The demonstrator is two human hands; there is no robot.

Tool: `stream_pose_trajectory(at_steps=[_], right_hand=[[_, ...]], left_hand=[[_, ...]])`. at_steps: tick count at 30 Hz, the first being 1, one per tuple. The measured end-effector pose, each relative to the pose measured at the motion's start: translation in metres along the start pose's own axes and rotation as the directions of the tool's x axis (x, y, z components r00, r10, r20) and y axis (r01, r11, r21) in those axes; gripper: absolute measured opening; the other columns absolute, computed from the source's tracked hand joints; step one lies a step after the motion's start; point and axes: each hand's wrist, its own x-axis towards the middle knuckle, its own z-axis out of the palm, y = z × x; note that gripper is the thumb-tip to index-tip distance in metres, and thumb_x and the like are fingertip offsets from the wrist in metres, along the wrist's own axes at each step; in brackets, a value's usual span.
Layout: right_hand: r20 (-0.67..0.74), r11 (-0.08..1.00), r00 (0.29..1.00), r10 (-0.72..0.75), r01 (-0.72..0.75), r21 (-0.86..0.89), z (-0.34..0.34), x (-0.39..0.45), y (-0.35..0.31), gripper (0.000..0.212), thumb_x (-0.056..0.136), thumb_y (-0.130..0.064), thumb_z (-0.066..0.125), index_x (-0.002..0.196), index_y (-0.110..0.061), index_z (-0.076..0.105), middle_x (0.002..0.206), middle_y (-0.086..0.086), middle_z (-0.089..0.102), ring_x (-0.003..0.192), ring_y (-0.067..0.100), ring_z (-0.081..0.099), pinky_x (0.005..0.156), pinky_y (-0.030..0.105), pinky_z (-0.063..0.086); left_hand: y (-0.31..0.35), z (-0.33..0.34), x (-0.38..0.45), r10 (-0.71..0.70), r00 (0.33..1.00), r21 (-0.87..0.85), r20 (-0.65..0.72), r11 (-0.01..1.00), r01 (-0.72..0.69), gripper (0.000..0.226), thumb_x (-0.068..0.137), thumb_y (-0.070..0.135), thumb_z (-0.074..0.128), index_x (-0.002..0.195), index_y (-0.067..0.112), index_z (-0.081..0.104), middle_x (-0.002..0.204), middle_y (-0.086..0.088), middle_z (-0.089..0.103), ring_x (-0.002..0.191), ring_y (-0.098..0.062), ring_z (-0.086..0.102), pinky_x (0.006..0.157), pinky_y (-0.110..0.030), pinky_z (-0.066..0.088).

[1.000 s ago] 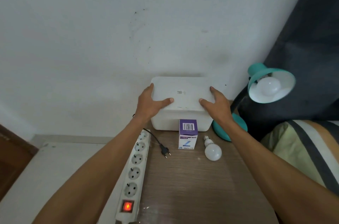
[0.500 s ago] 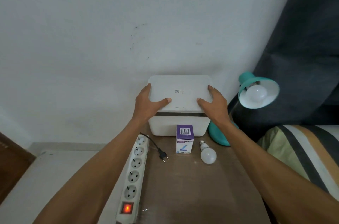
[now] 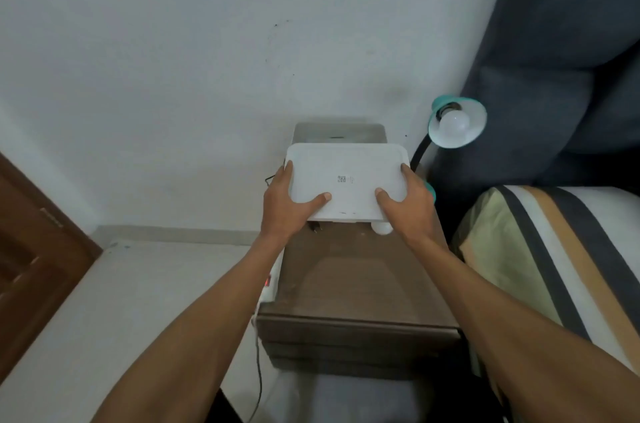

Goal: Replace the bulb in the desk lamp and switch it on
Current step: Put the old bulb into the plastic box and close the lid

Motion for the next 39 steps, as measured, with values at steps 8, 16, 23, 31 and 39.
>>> stream_pose_trajectory(at_steps=[8, 16, 23, 31, 39], right_hand=[[0.057, 0.981, 0.988, 0.146, -0.137, -0.141, 0.008, -0.102, 0.05, 0.079, 0.09, -0.043, 0.067, 0.155, -0.021, 0.027, 0.149, 0.008, 0.046, 0.132, 0.029, 0.048, 0.104, 0.043, 0.043], [0.123, 0.941, 0.958, 0.259, -0.222, -0.256, 0.02, -0.141, 0.092, 0.078, 0.09, -0.045, 0.064, 0.154, -0.018, 0.028, 0.155, 0.01, 0.039, 0.139, 0.032, 0.04, 0.111, 0.045, 0.036], [0.152, 0.902, 0.961, 0.23, -0.152, -0.404, 0.035, -0.143, 0.109, 0.076, 0.089, -0.045, 0.062, 0.148, -0.008, 0.031, 0.156, 0.016, 0.035, 0.149, 0.033, 0.023, 0.121, 0.045, 0.018], [0.068, 0.911, 0.984, 0.167, -0.127, -0.393, 0.031, -0.119, 0.092, 0.061, 0.089, -0.044, 0.062, 0.135, -0.005, 0.052, 0.137, 0.015, 0.054, 0.129, 0.032, 0.049, 0.105, 0.045, 0.046], [0.099, 0.95, 0.978, 0.183, -0.15, -0.273, 0.039, -0.018, 0.055, 0.048, 0.094, -0.033, 0.064, 0.137, -0.012, 0.056, 0.127, 0.012, 0.063, 0.113, 0.026, 0.06, 0.087, 0.033, 0.048]], left_hand=[[-0.049, 0.018, -0.1, -0.186, 0.976, 0.16, 0.115, 0.973, 0.166, 0.111, 0.079, 0.059, 0.082, 0.163, 0.018, 0.022, 0.17, -0.004, 0.026, 0.155, -0.028, 0.026, 0.125, -0.048, 0.027], [-0.084, 0.035, -0.137, -0.25, 0.942, 0.282, 0.225, 0.942, 0.182, 0.11, 0.084, 0.065, 0.073, 0.164, 0.018, 0.014, 0.171, -0.003, 0.02, 0.156, -0.027, 0.023, 0.124, -0.045, 0.027], [-0.099, 0.046, -0.14, -0.219, 0.935, 0.465, 0.278, 0.883, 0.068, 0.11, 0.089, 0.072, 0.06, 0.164, 0.011, 0.008, 0.172, -0.01, 0.011, 0.158, -0.03, 0.016, 0.127, -0.043, 0.022], [-0.091, 0.05, -0.132, -0.081, 0.967, 0.432, 0.242, 0.901, -0.033, 0.099, 0.097, 0.064, 0.054, 0.165, 0.01, 0.006, 0.174, -0.006, -0.004, 0.161, -0.023, -0.002, 0.13, -0.038, 0.01], [-0.048, 0.037, -0.012, 0.066, 0.997, 0.238, 0.045, 0.968, -0.075, 0.082, 0.096, 0.048, 0.066, 0.16, 0.01, 0.03, 0.167, -0.012, 0.028, 0.157, -0.026, 0.02, 0.124, -0.045, 0.029]])
